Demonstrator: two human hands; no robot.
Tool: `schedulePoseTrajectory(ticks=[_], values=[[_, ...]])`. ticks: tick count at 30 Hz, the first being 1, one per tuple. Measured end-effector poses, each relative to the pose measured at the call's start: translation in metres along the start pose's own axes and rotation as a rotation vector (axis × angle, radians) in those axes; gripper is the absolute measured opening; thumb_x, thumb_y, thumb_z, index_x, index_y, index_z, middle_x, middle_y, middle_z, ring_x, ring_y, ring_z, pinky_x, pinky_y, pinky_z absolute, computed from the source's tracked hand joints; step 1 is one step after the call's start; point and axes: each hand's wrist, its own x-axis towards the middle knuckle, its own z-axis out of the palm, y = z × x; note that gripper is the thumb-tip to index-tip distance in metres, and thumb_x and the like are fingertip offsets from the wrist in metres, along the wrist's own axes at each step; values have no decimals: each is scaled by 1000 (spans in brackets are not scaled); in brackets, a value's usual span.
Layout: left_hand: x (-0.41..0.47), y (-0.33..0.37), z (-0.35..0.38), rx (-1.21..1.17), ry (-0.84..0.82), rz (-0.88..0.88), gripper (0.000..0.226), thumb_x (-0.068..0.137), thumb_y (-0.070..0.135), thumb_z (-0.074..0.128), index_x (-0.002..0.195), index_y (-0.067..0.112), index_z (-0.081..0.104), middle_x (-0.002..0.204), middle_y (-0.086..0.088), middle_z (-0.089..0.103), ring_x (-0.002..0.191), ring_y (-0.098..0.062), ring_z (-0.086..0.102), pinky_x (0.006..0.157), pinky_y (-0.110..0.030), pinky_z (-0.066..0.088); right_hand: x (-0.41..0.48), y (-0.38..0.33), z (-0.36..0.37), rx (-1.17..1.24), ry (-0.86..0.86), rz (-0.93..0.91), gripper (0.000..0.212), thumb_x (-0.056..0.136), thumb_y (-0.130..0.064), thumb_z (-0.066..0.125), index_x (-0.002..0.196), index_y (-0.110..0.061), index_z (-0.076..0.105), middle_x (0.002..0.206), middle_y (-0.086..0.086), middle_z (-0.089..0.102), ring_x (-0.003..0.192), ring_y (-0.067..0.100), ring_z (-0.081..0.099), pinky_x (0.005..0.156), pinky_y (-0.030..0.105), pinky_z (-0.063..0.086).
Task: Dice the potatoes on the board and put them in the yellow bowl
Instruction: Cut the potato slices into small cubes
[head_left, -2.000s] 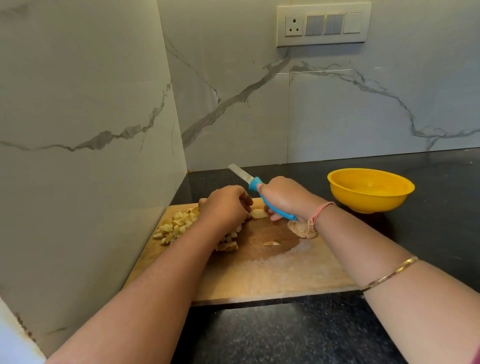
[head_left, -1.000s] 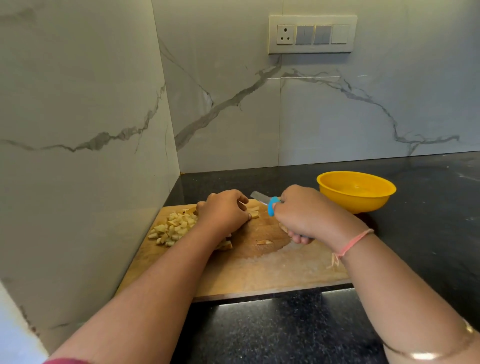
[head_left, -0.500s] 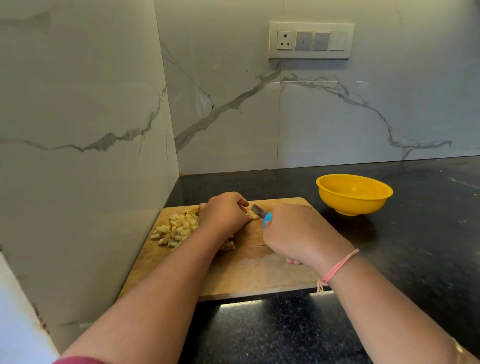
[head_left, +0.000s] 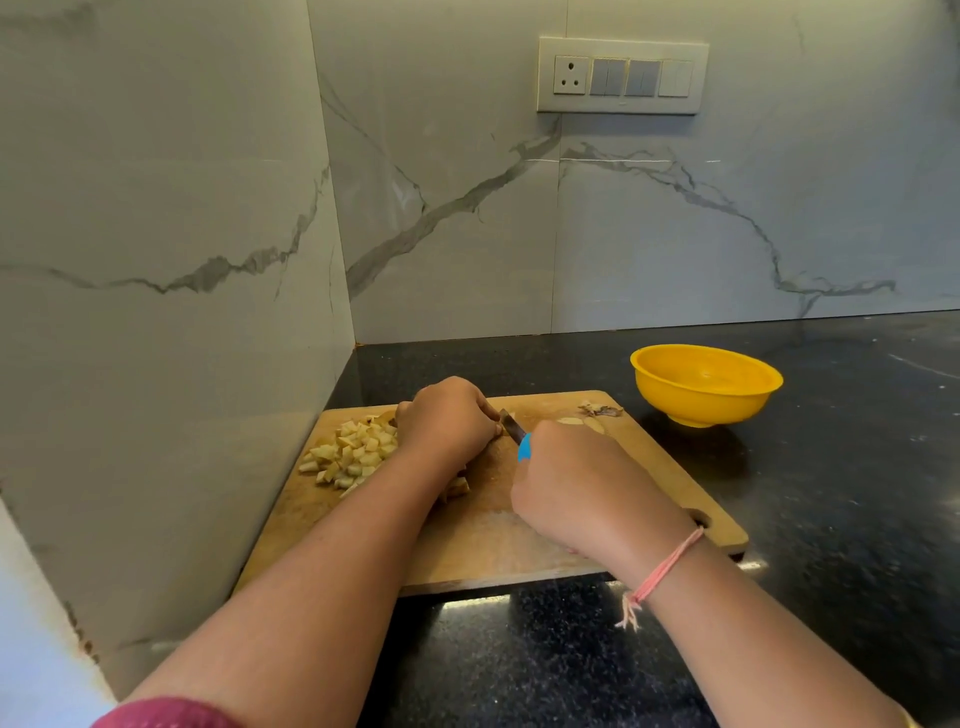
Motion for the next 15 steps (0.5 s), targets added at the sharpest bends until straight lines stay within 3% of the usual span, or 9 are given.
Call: schedulePoseTrajectory(ticks=[9,12,15], values=[[-4,2,0,28,27,13,21,90,37,62,107,31,71,104,6,68,101,-18,58,92,-42,49,-23,12,-14,-78,-56,-61,24,97,-28,45,118,-17,49,74,-5,39,82,13,49,66,23,42],[-5,0,1,45,18,49,25,92,37,59,115,34,66,116,5,65,111,-20,54,96,-44,46,-31,17,-23,-109,-69,-76,28,98,-28,44,124,-18,48,77,-3,41,71,12,46,52,19,34],[-8,0,-1,161,-16,129,34,96,35,51,129,37,56,133,3,55,127,-25,40,104,-46,37,-32,24,-31,-72,-79,-41,35,98,-29,43,131,-19,46,74,-4,43,57,7,42,47,17,35]])
